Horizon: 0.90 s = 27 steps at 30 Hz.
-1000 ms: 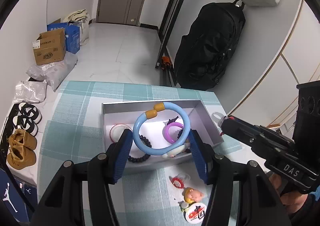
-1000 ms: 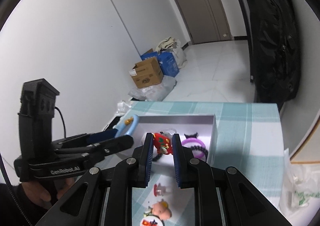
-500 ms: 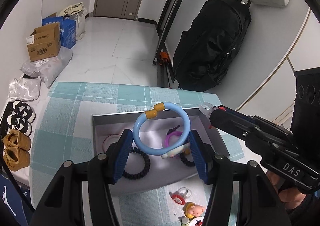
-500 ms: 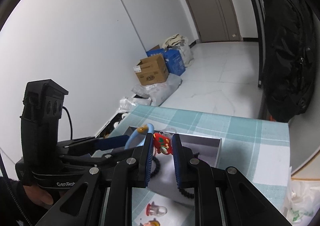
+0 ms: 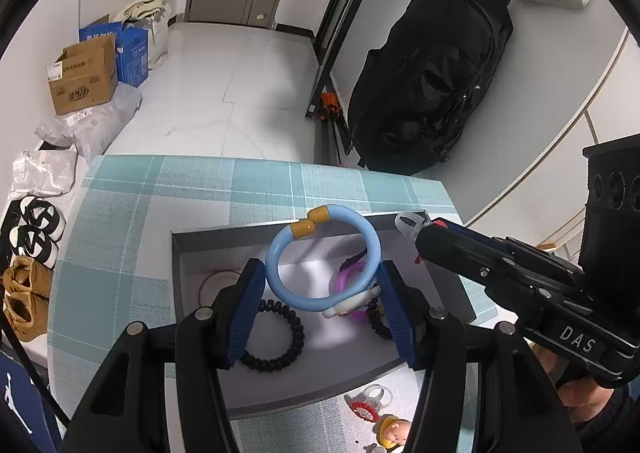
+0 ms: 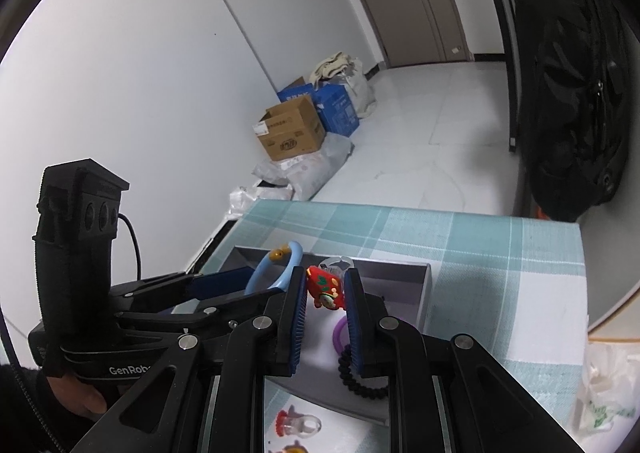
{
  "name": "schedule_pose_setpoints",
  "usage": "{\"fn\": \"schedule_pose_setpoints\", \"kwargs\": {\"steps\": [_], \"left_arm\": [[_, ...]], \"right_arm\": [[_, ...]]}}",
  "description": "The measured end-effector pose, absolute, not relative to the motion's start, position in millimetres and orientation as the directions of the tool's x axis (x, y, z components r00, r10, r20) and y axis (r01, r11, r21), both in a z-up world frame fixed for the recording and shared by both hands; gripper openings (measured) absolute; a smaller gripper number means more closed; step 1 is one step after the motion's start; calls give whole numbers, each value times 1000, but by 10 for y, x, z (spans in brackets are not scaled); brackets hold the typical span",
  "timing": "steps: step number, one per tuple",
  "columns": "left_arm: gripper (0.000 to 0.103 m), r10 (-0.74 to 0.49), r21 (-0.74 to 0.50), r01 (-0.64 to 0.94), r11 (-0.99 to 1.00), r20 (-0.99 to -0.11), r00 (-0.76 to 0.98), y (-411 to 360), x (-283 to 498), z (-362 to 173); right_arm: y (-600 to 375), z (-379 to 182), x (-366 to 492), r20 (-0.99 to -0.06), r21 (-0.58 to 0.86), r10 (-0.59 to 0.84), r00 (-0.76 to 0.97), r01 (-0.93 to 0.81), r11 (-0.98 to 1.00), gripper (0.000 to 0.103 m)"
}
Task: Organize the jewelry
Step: 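Lower the blue ring into the box with the left tool while the right tool releases the trinket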
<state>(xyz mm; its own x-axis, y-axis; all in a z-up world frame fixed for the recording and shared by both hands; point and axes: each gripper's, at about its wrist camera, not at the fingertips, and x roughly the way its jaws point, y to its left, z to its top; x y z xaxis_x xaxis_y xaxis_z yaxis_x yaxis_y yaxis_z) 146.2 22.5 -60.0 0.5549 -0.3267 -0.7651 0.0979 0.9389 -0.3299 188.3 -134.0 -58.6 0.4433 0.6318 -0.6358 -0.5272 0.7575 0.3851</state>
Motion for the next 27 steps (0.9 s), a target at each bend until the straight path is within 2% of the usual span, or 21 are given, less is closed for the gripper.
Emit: {"fn": "schedule_pose_setpoints", "kwargs": {"steps": [11, 20, 23, 26, 27], "left_arm": [[53, -363, -375, 90, 923, -765, 532, 255, 1488, -658], [54, -355, -352, 110, 929, -774, 524, 197, 1451, -672], [55, -345, -336, 116, 935, -776, 529, 187, 1427, -665], [57, -343, -335, 114, 935, -774, 532, 203, 1409, -660], [59, -344, -339, 112, 934, -771, 536, 216, 1400, -656]], "right_arm": [[-1310, -647, 1888, -655, 374, 614, 441, -516, 771, 20], [-1334, -654, 1856, -654, 375, 609, 448, -507, 776, 21], [-1341, -674, 1858, -658, 379, 608, 445, -502, 778, 30], [-1350, -669, 1841, -655, 377, 609, 447, -505, 776, 32], [-1358, -662, 1834, -652, 375, 609, 451, -506, 776, 35]]}}
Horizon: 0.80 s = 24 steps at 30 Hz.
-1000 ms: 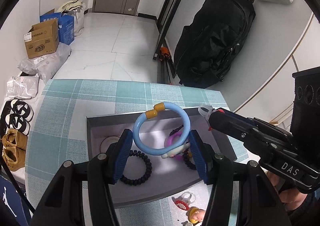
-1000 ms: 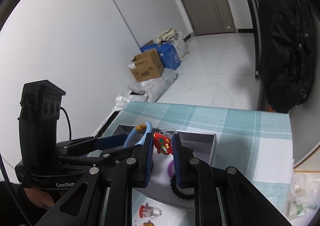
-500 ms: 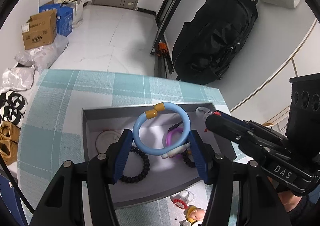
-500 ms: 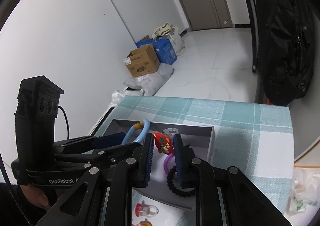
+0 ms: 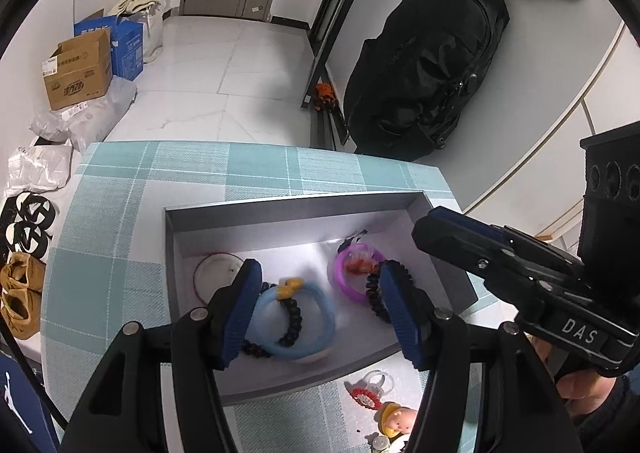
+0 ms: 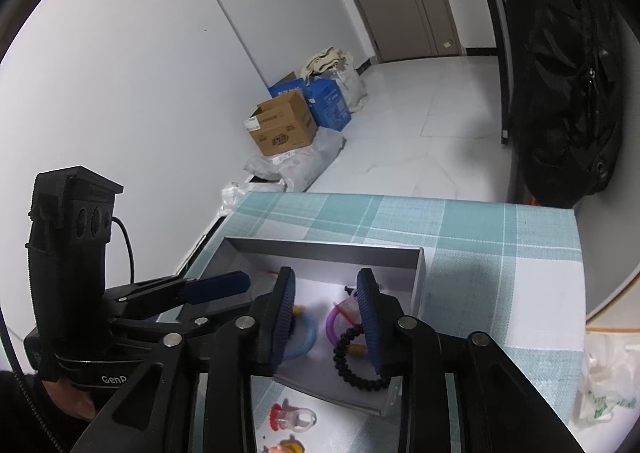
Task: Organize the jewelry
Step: 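Lower the blue ring into the box with the left tool while the right tool releases the trinket, then withdraw both tools from the box back over the table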
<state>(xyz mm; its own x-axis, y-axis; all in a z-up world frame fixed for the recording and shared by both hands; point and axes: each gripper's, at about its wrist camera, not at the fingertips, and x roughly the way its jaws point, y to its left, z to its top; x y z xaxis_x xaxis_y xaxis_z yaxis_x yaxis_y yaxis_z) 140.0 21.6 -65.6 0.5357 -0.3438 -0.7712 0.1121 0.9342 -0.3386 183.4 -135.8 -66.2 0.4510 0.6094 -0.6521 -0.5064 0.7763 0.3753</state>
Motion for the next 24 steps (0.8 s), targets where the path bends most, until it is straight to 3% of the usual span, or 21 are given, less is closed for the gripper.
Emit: {"fn": "schedule_pose_setpoints", "kwargs": {"steps": [2, 19, 24], "left_arm": [[61, -343, -343, 107, 933, -766, 543, 238, 1388, -647], [64, -272, -301, 60, 952, -737, 618, 353, 1178, -533], [65, -211, -227, 60, 972, -730, 650, 303, 1031, -453]], "right_arm": [[-1372, -645, 1822, -643, 378, 612, 460, -505, 776, 43], [-1519, -488, 1660, -579, 375, 616, 534, -496, 783, 59], [-1591, -452, 1555, -579, 376, 612, 539, -489, 787, 63]]}}
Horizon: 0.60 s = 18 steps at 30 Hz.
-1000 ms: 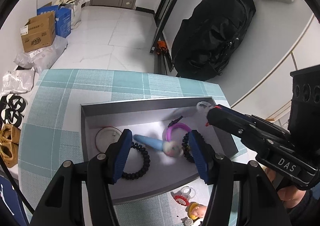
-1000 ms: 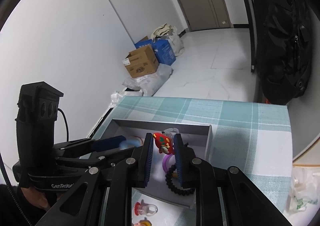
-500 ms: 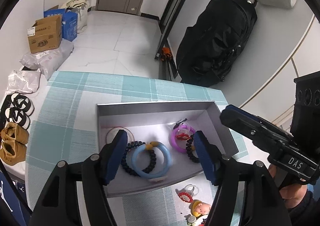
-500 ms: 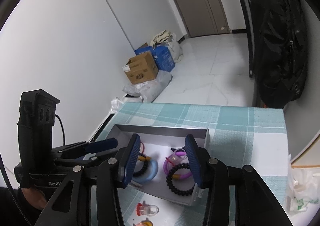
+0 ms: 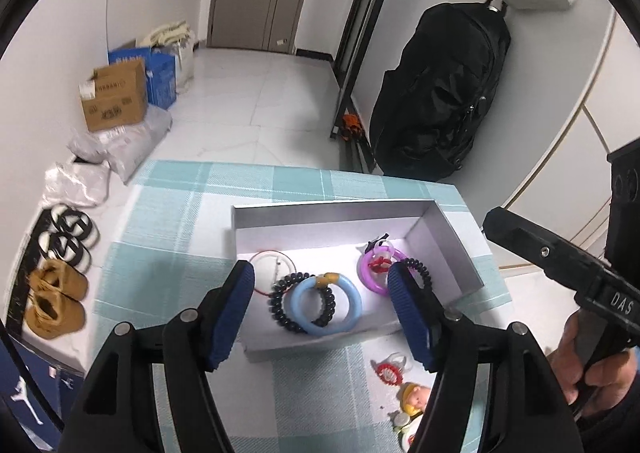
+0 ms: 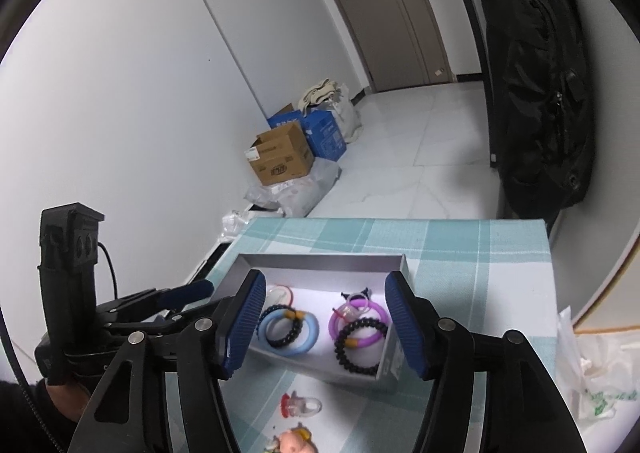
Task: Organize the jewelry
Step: 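Withdraw both tools from the box back over the table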
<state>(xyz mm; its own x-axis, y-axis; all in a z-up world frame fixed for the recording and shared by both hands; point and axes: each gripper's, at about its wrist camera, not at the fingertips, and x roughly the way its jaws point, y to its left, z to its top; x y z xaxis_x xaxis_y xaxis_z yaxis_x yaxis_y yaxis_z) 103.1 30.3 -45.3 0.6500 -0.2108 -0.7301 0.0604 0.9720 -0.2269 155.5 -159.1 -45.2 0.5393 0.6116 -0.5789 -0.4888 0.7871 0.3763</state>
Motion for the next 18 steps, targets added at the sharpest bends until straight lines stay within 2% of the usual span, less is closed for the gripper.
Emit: {"fn": "schedule_pose_setpoints", "kwargs": {"steps": [6, 18], "left_arm": [[72, -206, -216, 68, 974, -721, 662, 269, 847, -394], [74, -203, -198, 81, 977, -737, 645, 106, 528, -432]], "right_arm": [[-1681, -398, 1378, -568, 367, 602, 561, -481, 796, 77], [-1737, -382, 990, -593, 292, 529, 607, -451, 844, 88]]}}
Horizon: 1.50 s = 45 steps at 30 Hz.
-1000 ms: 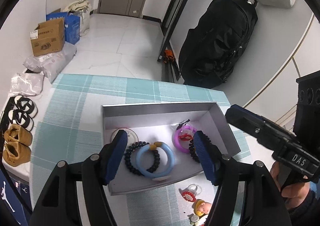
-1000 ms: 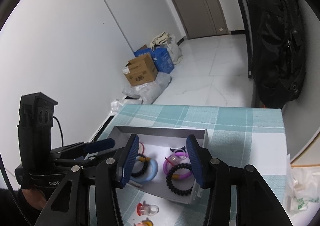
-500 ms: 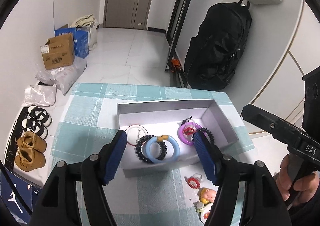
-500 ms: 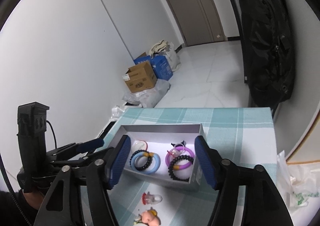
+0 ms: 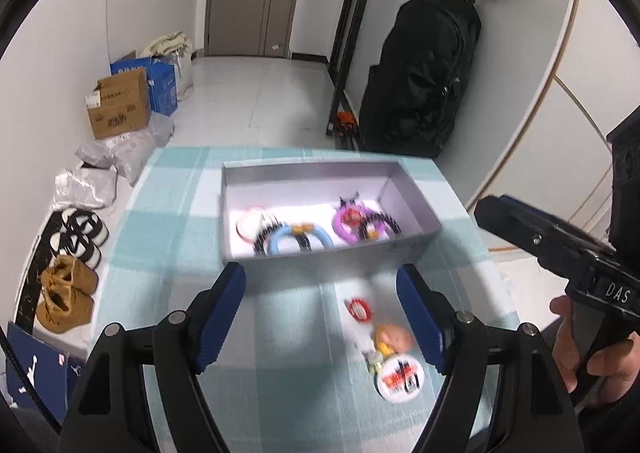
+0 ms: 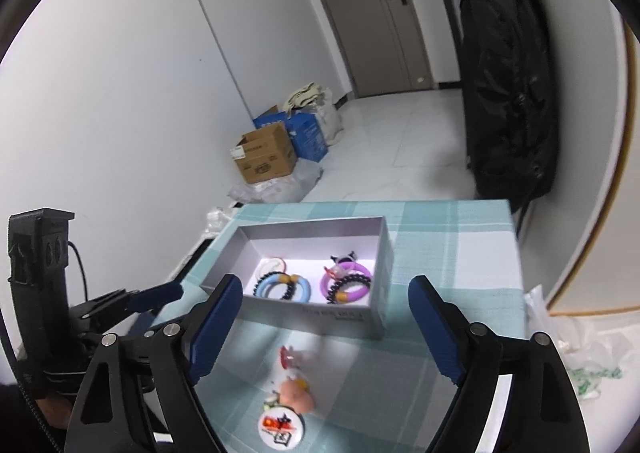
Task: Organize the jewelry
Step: 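Withdraw both tools from the box back over the table, then grasp the white round CHINA badge with the left tool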
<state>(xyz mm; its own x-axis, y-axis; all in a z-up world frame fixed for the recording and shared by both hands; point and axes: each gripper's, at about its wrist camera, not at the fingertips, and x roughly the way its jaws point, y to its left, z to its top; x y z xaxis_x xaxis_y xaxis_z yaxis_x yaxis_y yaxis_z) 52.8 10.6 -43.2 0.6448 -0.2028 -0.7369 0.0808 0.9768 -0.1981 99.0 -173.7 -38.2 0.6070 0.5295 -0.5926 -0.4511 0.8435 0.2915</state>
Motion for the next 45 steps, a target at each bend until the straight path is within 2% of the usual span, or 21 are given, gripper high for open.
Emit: {"fn": "schedule_pose_setpoints", "kwargs": {"steps": [5, 17, 28, 31, 33, 35, 40, 45], "left_arm": [[74, -243, -233, 93, 968, -780, 576, -6, 376, -570], [74, -274, -226, 158, 961, -860, 432, -377, 267, -848], [74, -188, -104, 219, 970, -892, 410, -621, 277, -971], [68, -176, -85, 228, 970, -894, 413, -657, 289, -979], [60, -167, -72, 232, 970, -891, 422, -663, 273, -980], [58, -166, -70, 231, 970, -889, 427, -648, 260, -974], [37, -149, -48, 233, 971, -886, 438, -661, 251, -976], [37, -165, -67, 232, 970, -886, 434, -651, 267, -975]], "right_arm": [[-1716, -449, 830, -628, 245, 504, 593, -464, 851, 88], [-1955, -659, 806, -700, 295, 470, 537, -382, 876, 91], [-2047, -709, 830, -719, 294, 453, 528, -360, 885, 92], [-2055, -757, 843, -734, 289, 442, 515, -352, 890, 92], [-2072, -769, 846, -737, 291, 439, 513, -346, 892, 92], [-2093, -774, 850, -738, 296, 439, 513, -339, 893, 92], [-2124, -791, 868, -742, 306, 436, 509, -322, 896, 92], [-2116, -798, 877, -747, 302, 431, 506, -319, 898, 92]]}}
